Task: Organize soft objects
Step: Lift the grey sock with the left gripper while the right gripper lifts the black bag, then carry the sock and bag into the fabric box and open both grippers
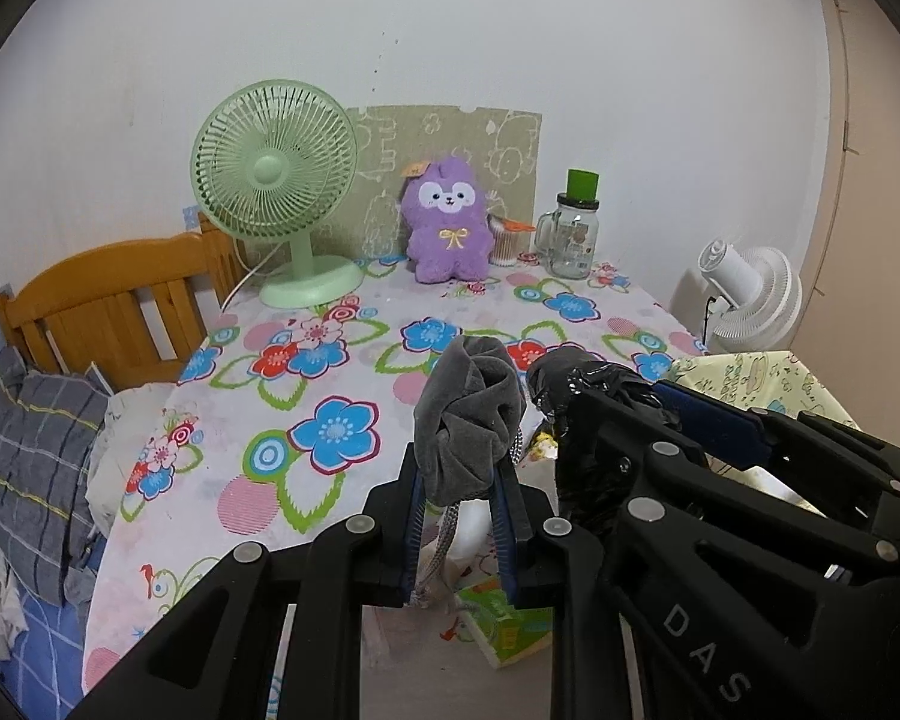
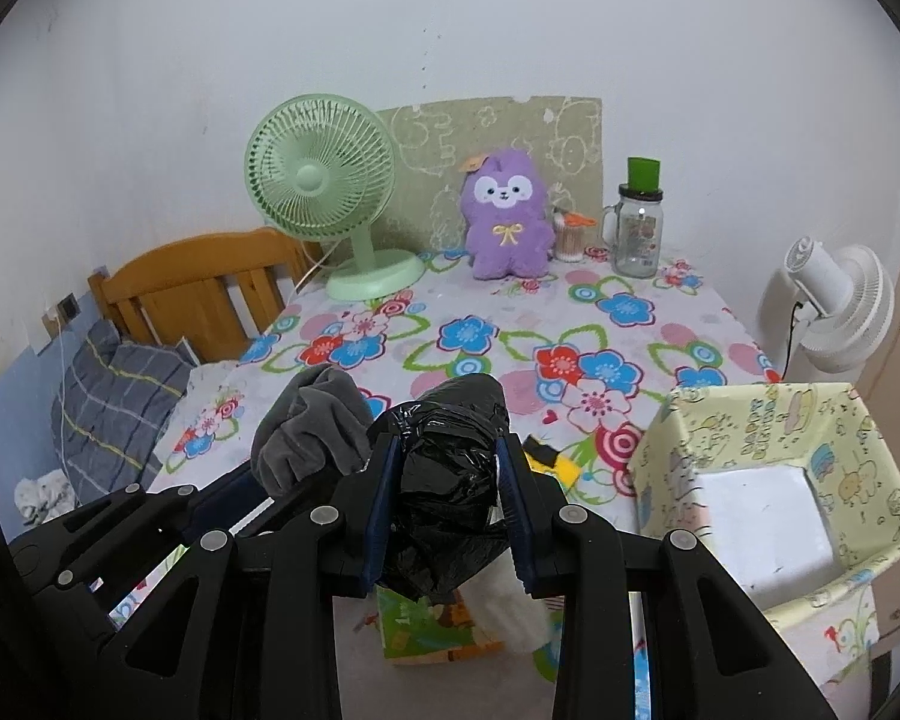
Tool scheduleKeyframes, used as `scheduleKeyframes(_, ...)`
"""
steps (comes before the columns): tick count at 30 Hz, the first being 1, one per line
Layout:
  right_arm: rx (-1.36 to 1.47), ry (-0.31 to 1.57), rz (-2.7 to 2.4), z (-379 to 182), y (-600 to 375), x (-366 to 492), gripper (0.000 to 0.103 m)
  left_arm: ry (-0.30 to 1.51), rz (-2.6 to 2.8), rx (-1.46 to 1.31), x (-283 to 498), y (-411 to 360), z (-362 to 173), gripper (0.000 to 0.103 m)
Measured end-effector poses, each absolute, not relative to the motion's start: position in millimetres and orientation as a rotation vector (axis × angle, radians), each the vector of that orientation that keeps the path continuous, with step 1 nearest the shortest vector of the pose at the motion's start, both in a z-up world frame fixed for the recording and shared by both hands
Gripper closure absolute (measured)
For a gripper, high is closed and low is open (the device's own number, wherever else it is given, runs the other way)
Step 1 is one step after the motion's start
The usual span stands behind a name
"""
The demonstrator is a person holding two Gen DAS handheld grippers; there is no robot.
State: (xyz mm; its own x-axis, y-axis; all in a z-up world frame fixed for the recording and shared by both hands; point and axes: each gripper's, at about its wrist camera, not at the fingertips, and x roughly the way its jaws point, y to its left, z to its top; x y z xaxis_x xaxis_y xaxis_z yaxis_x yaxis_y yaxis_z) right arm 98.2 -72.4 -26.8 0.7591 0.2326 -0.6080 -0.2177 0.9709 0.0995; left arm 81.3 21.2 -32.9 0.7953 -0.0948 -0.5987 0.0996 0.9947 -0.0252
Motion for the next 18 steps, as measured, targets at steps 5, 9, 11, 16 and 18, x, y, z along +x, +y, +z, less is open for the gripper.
scheduleKeyframes(5,0.026,0.657,0.238,-18,-85,93,0.067,0.635,-0.102,0.008,76,10,-26,0.084)
scheduleKeyframes(9,0.021,0.653,0.229,-13,-96,91,0.067,0.631,-0.098,0.000,74,-1,-22,0.084)
scheduleKeyframes(11,0.021,0.651,0.224,-11,-103,91,0.067,0.630,-0.099,0.001,73,-8,-19,0.084)
scheduleKeyframes(16,0.019,0.638,0.209,-3,-121,88,0.067,0.623,-0.108,0.001,72,-25,-13,0.084)
scheduleKeyframes(18,0.021,0.635,0.203,-1,-128,88,0.067,0.621,-0.112,0.001,72,-31,-12,0.084)
